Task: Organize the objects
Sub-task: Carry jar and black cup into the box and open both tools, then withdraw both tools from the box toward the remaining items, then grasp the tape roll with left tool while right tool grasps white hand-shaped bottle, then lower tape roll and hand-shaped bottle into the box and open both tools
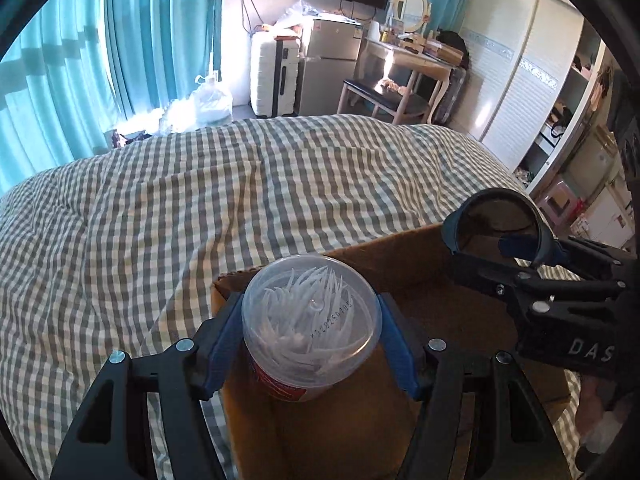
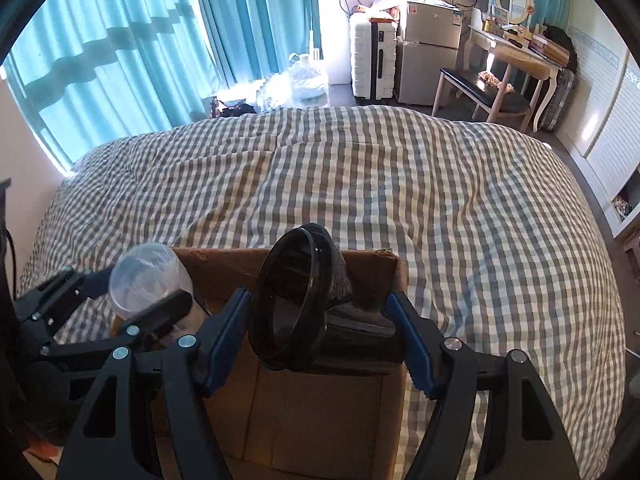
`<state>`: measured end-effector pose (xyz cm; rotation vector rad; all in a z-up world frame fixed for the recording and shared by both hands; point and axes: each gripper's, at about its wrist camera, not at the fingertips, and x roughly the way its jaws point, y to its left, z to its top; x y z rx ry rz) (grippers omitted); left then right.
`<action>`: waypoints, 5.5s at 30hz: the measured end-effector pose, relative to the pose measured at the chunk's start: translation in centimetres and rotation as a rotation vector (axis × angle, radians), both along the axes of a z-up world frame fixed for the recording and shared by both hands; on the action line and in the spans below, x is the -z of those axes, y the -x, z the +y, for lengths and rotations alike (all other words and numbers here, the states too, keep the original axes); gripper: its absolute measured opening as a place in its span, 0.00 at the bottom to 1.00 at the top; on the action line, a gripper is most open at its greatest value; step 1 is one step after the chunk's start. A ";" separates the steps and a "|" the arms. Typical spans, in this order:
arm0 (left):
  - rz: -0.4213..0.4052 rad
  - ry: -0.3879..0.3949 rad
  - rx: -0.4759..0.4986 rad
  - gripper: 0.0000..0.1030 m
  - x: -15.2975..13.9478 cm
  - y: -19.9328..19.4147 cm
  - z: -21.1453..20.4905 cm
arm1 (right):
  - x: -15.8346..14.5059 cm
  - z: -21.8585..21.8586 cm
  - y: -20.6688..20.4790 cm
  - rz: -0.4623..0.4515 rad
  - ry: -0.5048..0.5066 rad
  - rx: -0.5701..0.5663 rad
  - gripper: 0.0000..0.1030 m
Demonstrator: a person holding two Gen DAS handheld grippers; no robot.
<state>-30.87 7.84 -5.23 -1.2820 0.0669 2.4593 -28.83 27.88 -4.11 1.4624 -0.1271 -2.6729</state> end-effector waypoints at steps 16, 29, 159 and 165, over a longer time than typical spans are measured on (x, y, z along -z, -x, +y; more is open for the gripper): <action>0.086 0.004 -0.015 0.83 -6.4 -5.2 -1.6 | -8.9 0.2 -6.1 0.131 -0.023 0.034 0.79; 0.178 0.035 -0.058 0.88 -15.5 -16.1 -6.2 | -18.0 -2.9 -19.4 0.266 -0.084 0.020 0.79; 0.082 -0.042 -0.007 0.80 -7.3 -25.1 -9.1 | -8.0 -7.3 -28.5 0.175 -0.102 -0.111 0.67; 0.097 -0.102 0.041 0.80 -11.0 -18.1 -6.9 | -13.4 -6.0 -21.2 0.232 -0.099 -0.090 0.67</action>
